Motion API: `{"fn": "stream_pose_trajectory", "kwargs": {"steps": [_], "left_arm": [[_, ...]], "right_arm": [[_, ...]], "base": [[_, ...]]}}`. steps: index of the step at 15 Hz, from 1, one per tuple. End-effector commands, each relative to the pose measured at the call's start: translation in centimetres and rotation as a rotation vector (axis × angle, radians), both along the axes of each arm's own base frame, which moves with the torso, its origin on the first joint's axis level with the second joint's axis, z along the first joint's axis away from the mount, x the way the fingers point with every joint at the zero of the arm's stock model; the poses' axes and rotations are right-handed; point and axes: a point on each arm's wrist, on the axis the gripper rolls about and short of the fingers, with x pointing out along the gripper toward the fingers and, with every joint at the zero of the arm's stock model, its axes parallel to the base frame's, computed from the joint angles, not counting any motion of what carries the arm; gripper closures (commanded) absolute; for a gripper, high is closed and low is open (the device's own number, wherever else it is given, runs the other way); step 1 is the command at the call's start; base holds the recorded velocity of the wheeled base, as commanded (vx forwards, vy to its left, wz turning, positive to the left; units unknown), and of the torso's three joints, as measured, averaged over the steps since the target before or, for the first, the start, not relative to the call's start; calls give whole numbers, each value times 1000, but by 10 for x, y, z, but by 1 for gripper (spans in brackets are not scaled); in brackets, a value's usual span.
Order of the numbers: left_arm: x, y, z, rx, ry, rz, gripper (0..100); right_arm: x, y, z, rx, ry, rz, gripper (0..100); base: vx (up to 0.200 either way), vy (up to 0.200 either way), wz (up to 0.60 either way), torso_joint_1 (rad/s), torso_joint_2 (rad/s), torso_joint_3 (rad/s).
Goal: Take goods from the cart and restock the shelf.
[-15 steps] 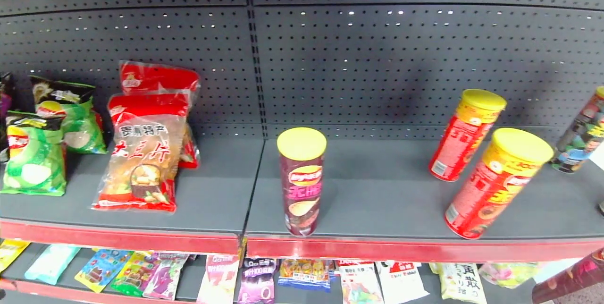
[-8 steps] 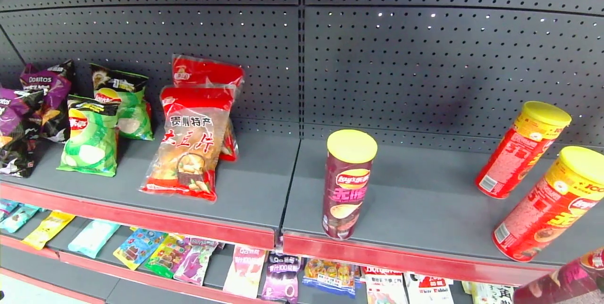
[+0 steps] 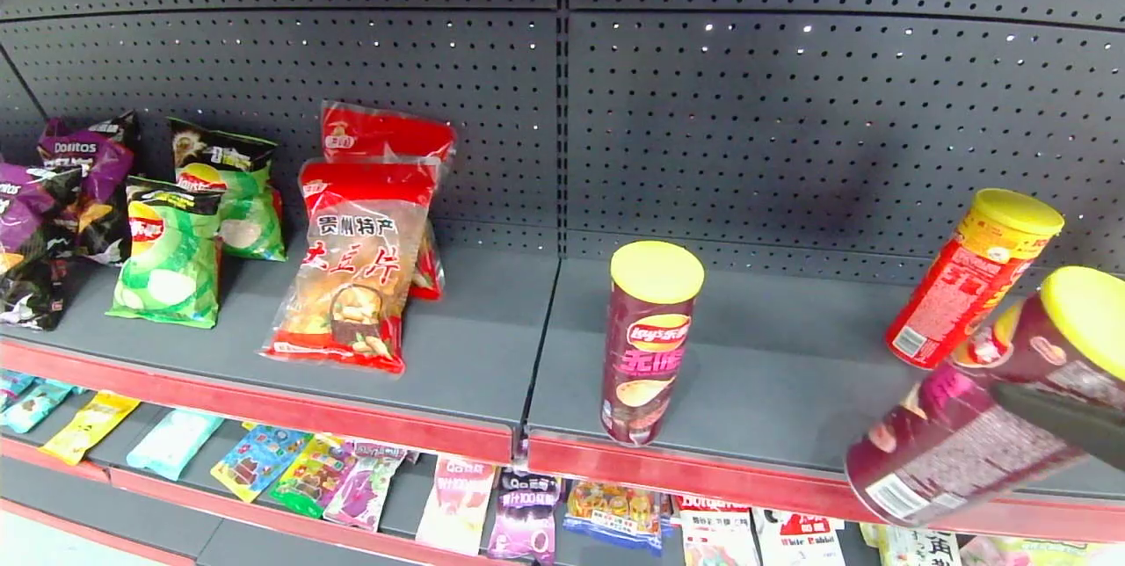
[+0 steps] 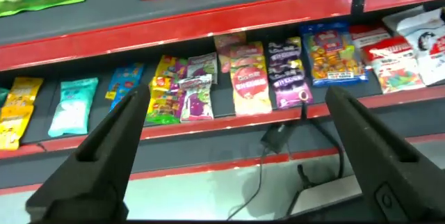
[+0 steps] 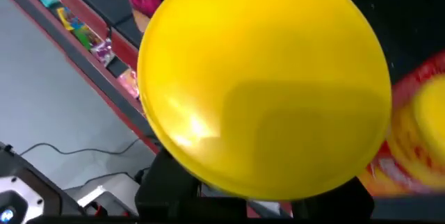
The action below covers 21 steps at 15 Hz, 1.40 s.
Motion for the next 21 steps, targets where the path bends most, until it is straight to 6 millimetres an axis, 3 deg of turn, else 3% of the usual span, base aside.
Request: {"fn": "stream_pose_trajectory", "kwargs": {"steps": [1,4,7,10,13,21], "left_arm": [[-4,1,-6,-1,-24,12,0],[-7,3,-11,10,-44,56,0],[-8,3,-14,13,-40,63,0],[-9,3,-19,11,-52,65,0],[-10,3,-23,9,-55,64,0],[-11,3,-26,4,-57,59,0]], "right_arm": [[49,33,-6,-29,61,78,100],[95,63,-4,-17,33,100,100],[125,79,-6,-5,22,96,100],[136,83,-15,-20,49,87,100],[160,82,-23,-14,33,49,100],[207,97,-22,-6,13,26,100]], "base": [[0,0,0,0,0,0],[0,0,0,0,0,0],[0,0,0,0,0,0],[0,0,0,0,0,0],[0,0,0,0,0,0],[0,0,0,0,0,0]]}}
